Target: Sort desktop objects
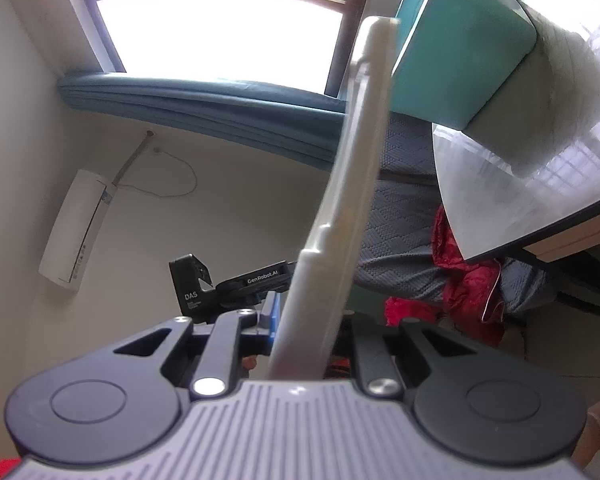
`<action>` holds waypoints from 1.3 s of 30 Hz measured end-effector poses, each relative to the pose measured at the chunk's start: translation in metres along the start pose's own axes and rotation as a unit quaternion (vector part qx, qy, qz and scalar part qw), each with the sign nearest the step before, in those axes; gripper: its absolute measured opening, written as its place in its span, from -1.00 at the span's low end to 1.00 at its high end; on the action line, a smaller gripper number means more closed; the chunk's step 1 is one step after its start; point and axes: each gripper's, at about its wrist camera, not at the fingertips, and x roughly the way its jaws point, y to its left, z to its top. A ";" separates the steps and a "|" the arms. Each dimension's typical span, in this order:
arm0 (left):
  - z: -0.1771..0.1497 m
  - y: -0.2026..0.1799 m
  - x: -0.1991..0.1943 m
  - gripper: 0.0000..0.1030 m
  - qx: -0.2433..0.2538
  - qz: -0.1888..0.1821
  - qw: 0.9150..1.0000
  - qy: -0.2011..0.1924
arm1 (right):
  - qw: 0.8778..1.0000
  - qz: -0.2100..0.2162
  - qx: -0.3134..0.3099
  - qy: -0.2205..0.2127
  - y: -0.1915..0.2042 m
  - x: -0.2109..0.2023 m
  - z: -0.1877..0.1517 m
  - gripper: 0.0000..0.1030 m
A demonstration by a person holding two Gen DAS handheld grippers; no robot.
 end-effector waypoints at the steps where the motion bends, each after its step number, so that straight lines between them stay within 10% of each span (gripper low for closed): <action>1: -0.001 -0.001 -0.001 -0.34 0.000 0.001 1.000 -0.001 | 1.000 0.002 0.002 0.000 -0.001 0.000 0.000 -0.68; 39: 0.018 -0.009 -0.017 -0.34 0.017 0.030 0.999 0.003 | 1.000 0.019 0.000 0.008 0.003 -0.001 0.015 -0.68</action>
